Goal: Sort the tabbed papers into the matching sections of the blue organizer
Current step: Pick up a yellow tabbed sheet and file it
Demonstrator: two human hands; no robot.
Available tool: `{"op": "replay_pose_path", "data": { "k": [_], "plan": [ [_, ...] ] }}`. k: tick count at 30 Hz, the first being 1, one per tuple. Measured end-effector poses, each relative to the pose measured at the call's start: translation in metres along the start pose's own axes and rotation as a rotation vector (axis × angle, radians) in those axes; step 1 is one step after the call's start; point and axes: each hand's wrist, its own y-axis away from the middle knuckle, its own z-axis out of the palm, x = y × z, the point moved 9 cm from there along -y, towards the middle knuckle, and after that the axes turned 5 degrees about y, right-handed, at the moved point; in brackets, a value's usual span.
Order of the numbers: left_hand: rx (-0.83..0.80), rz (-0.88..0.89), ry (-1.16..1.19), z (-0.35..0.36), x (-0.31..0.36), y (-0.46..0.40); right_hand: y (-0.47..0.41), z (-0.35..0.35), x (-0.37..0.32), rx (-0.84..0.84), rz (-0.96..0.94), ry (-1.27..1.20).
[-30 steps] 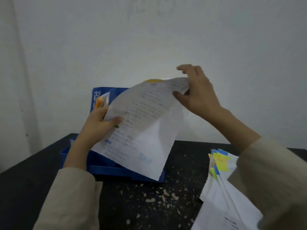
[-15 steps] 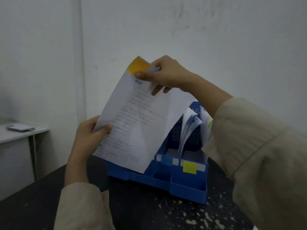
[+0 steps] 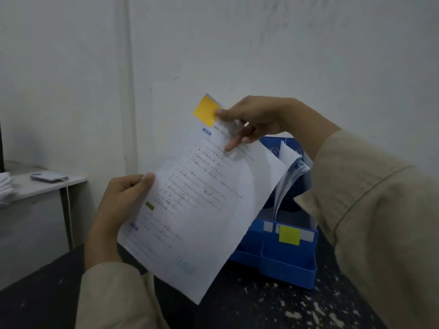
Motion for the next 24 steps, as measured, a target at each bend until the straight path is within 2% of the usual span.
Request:
{"op": "replay_pose_path", "data": {
  "k": [2, 5, 8, 11, 16, 19, 22, 24],
  "plan": [
    [-0.073, -0.072, 0.087, 0.009, -0.002, -0.001, 0.002, -0.002, 0.008, -0.014, 0.006, -0.023],
    [-0.277, -0.130, 0.129, 0.039, 0.001, 0.003, 0.004, -0.002, 0.015, -0.008, 0.016, 0.013],
    [-0.331, -0.078, 0.128, 0.066, 0.013, 0.006, 0.004, 0.001, 0.014, 0.036, -0.019, 0.092],
    [-0.180, -0.006, 0.112, 0.064, 0.020, -0.002, 0.005, 0.000, 0.017, 0.113, -0.043, 0.086],
    [0.118, 0.159, 0.077, 0.026, 0.034, -0.003, 0.006, 0.018, 0.041, 0.119, -0.115, 0.196],
    [0.217, 0.220, 0.074, 0.001, 0.035, 0.001, 0.007, 0.039, 0.046, 0.191, -0.235, 0.318],
    [0.290, 0.240, 0.100, -0.022, 0.028, 0.006, 0.011, 0.059, 0.064, 0.259, -0.204, 0.227],
    [0.347, 0.227, 0.096, -0.035, 0.020, 0.010, 0.013, 0.075, 0.075, 0.239, -0.197, 0.196]
  ]
}}
